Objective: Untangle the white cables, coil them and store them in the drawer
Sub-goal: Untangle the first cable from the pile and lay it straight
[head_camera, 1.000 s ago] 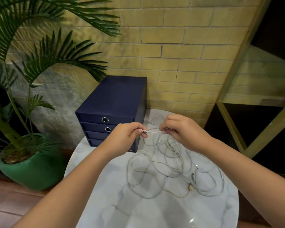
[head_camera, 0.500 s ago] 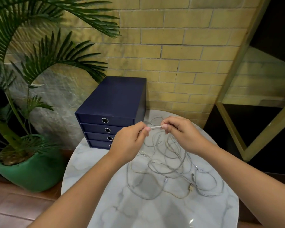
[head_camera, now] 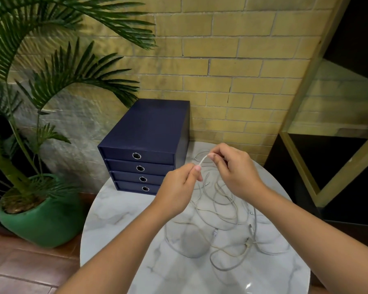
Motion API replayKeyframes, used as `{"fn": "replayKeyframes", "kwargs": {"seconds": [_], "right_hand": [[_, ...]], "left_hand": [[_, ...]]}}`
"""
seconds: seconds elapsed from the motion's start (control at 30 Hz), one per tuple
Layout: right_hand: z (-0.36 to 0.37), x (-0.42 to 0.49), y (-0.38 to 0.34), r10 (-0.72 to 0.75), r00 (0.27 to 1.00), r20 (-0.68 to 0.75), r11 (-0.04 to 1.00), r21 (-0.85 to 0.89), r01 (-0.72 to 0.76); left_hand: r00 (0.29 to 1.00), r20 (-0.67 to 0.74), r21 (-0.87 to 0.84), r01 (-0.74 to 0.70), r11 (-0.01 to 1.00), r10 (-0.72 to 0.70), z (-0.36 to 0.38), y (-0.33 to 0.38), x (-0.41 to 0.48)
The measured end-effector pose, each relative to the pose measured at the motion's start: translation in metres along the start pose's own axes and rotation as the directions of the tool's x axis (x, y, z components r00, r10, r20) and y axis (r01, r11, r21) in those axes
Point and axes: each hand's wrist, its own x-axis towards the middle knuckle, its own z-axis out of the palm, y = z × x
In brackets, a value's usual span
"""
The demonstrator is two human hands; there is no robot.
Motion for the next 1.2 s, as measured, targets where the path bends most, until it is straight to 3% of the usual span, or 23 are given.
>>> {"fn": "replayKeyframes", "kwargs": {"seconds": [0.2, 0.43, 0.63, 0.77, 0.87, 0.93, 1.03, 1.2], "right_hand": [[0.004, -0.012, 0.002, -0.087, 0.979, 0.186, 0.990, -0.094, 0.105], [-0.005, -0.004, 0.010, 0.017, 0.997, 0.070, 1.000, -0.022, -0.015], [-0.021, 0.003, 0.019, 0.055, 0.994, 0.097, 0.998, -0.002, -0.055], [-0.022, 0.001, 0.021, 0.009, 0.989, 0.147, 1.000, -0.015, -0.007], [-0.026, 0.000, 0.018, -0.111, 0.973, 0.204, 0.989, -0.072, 0.128], [-0.029, -0.002, 0.018, -0.178, 0.939, 0.295, 0.963, -0.145, 0.229], [-0.030, -0.003, 0.019, -0.162, 0.892, 0.421, 0.943, -0.200, 0.266], [-0.031, 0.003, 0.017, -0.130, 0.881, 0.456, 0.976, -0.098, 0.194]], "left_hand": [[0.991, -0.129, -0.039, 0.026, 0.999, -0.031, -0.010, -0.003, 0.010], [0.994, 0.092, -0.084, 0.059, 0.995, -0.052, -0.015, -0.007, 0.006], [0.998, 0.048, -0.074, 0.040, 0.996, -0.037, -0.030, -0.020, 0.004], [1.000, 0.015, -0.072, 0.001, 0.997, 0.000, -0.034, -0.020, 0.008], [0.999, 0.020, -0.083, -0.026, 0.996, 0.028, -0.037, -0.019, 0.010], [0.997, 0.060, -0.035, -0.042, 0.999, 0.044, -0.043, -0.019, 0.012], [0.984, 0.156, 0.127, -0.106, 0.986, 0.086, -0.055, -0.020, 0.018], [0.970, 0.238, 0.209, -0.099, 0.973, 0.048, -0.066, -0.016, 0.025]]}}
